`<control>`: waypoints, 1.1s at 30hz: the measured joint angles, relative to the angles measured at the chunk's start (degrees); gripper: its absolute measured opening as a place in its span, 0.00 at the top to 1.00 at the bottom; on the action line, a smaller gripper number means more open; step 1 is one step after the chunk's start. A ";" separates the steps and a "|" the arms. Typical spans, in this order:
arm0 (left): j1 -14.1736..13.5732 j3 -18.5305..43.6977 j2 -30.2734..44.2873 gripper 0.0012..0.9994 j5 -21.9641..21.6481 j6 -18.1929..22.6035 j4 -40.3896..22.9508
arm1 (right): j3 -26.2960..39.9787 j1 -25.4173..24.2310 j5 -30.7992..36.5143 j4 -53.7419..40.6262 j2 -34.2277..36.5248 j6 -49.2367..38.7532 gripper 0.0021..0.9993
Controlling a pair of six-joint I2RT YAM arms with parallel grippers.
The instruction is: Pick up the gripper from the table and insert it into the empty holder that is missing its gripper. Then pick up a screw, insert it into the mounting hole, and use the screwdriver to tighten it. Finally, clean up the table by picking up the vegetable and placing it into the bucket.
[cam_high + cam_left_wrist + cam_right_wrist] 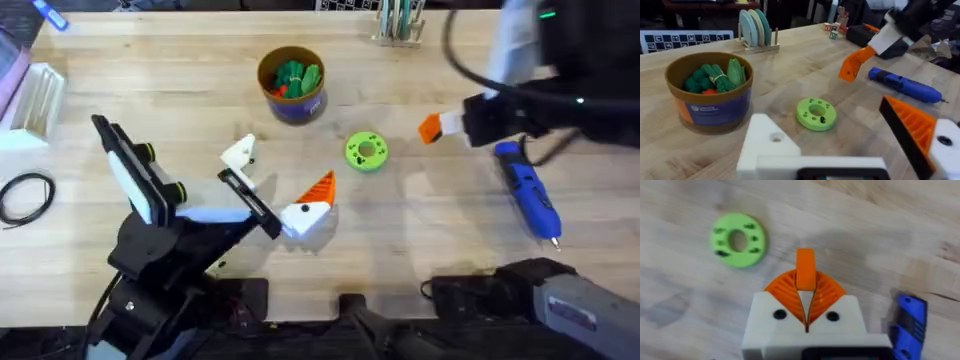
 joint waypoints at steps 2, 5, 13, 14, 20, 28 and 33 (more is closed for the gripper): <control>0.00 0.00 0.00 0.05 0.00 -0.01 0.00 | -0.19 0.00 -4.33 0.60 -5.42 1.30 0.99; 0.00 0.00 0.01 0.05 0.00 -0.01 0.00 | -3.73 0.00 -12.72 6.42 -13.01 5.63 0.99; 0.00 0.00 0.00 0.05 0.00 -0.01 0.00 | -24.54 0.31 -32.37 39.34 -19.63 36.58 0.99; 0.00 0.00 0.01 0.05 0.00 -0.01 0.00 | -26.23 0.60 -33.86 42.58 -19.25 40.25 0.99; 0.00 0.00 0.00 0.05 0.12 -0.01 0.00 | -28.74 5.15 -41.27 53.41 -13.15 54.14 0.99; 0.00 0.00 0.01 0.05 3.06 -0.01 0.08 | -28.74 10.98 -48.49 68.21 0.13 65.37 0.99; 0.00 0.00 0.00 0.04 5.52 -0.01 0.17 | -28.74 13.96 -51.22 77.23 7.05 71.38 0.99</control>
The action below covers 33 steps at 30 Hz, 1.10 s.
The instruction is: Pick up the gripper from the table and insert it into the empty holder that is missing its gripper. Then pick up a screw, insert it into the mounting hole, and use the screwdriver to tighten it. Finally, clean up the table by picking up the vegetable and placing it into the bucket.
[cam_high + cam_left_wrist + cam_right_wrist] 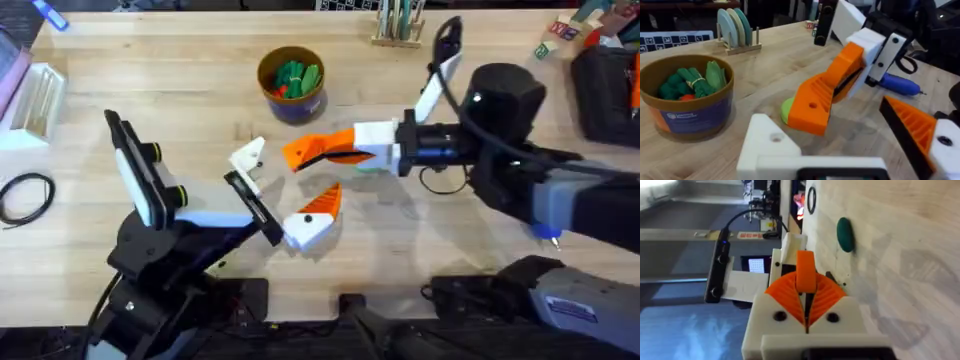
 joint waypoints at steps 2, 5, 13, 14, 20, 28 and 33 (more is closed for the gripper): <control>0.00 0.00 0.01 0.04 0.47 0.00 0.00 | 0.00 0.88 -1.11 3.36 2.06 2.21 0.99; 0.00 0.00 0.01 0.04 1.12 0.00 0.00 | 0.00 1.81 -2.46 6.85 4.38 5.08 0.99; 0.00 0.00 0.00 0.04 3.30 0.00 0.02 | 0.00 2.06 -3.45 7.99 5.79 8.36 0.99; 0.00 0.00 0.02 0.04 3.44 0.02 0.02 | 0.02 2.06 -3.49 7.99 5.80 8.58 0.99; 0.00 0.00 0.00 0.04 3.73 0.02 0.02 | 0.80 2.06 -3.56 8.05 5.79 9.00 0.99; 0.00 0.00 0.00 0.04 4.18 0.04 0.04 | 1.65 2.08 -3.38 8.04 5.91 9.50 0.99; 0.00 0.00 0.00 0.04 4.32 0.00 0.00 | 3.36 3.10 -2.74 8.15 8.85 10.08 0.99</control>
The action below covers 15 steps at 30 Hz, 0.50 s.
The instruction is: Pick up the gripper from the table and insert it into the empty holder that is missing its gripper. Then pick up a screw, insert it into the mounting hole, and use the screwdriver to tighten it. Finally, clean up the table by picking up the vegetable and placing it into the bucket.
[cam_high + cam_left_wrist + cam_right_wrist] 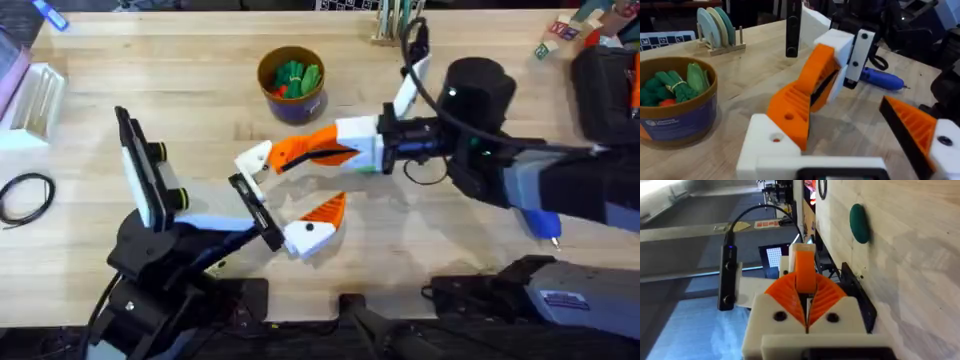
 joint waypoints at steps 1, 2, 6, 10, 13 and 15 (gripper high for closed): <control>0.02 0.00 0.00 0.04 -0.07 0.00 0.00 | 0.61 0.47 0.15 0.07 0.78 0.05 0.99; 0.02 0.00 -0.01 0.04 -0.15 0.00 0.00 | 1.27 0.99 0.26 0.09 1.52 0.21 0.99; 0.36 0.00 0.01 0.04 -2.46 -0.02 -0.07 | 3.92 2.57 1.18 1.12 4.77 0.63 0.99; 0.76 0.00 0.01 0.04 -4.61 -0.05 -0.16 | 6.36 3.25 1.54 1.56 7.77 0.82 0.99; 0.70 0.00 0.01 0.04 -4.24 -0.21 -0.15 | 7.61 4.06 0.89 1.76 9.78 0.85 0.99; 0.59 0.00 0.01 0.04 -3.78 -0.44 -0.15 | 8.05 4.80 0.39 2.01 10.65 0.98 0.99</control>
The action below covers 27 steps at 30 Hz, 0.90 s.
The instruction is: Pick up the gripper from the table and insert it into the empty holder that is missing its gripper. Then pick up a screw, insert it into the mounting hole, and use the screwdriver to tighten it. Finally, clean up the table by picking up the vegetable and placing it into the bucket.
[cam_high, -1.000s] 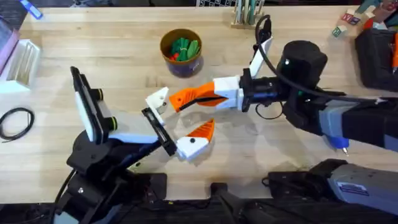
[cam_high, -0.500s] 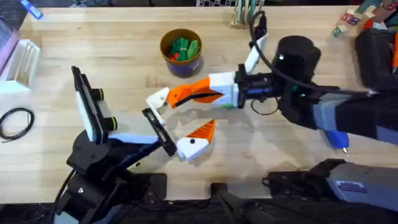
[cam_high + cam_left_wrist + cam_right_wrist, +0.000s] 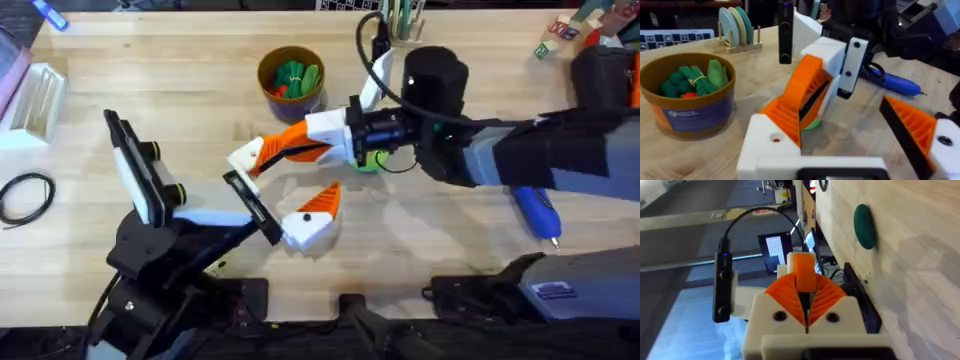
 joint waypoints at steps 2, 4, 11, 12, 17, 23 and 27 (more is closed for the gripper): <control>-0.09 0.00 0.00 0.04 0.21 -0.16 0.00 | 0.23 0.31 -0.42 0.02 0.30 0.09 0.99; -0.08 0.00 0.00 0.04 0.37 -0.20 0.00 | 0.30 0.35 -0.65 0.04 0.41 0.09 0.99; -0.08 0.00 0.01 0.04 0.29 -0.39 0.00 | 0.30 1.08 0.28 0.10 0.41 0.09 0.99; -0.08 0.00 0.00 0.04 0.14 -0.42 0.00 | 0.32 1.19 0.53 0.13 0.41 0.09 0.99; -0.08 0.00 0.00 0.04 -0.13 -0.42 0.00 | 0.35 1.40 1.16 0.17 0.41 0.05 0.99; -0.08 0.00 0.02 0.04 -0.16 -0.39 0.00 | 0.35 1.37 1.05 0.61 0.42 -0.49 0.95; -0.08 0.00 0.00 0.04 -0.28 0.09 0.09 | 0.33 1.37 0.36 4.45 1.40 -1.85 0.82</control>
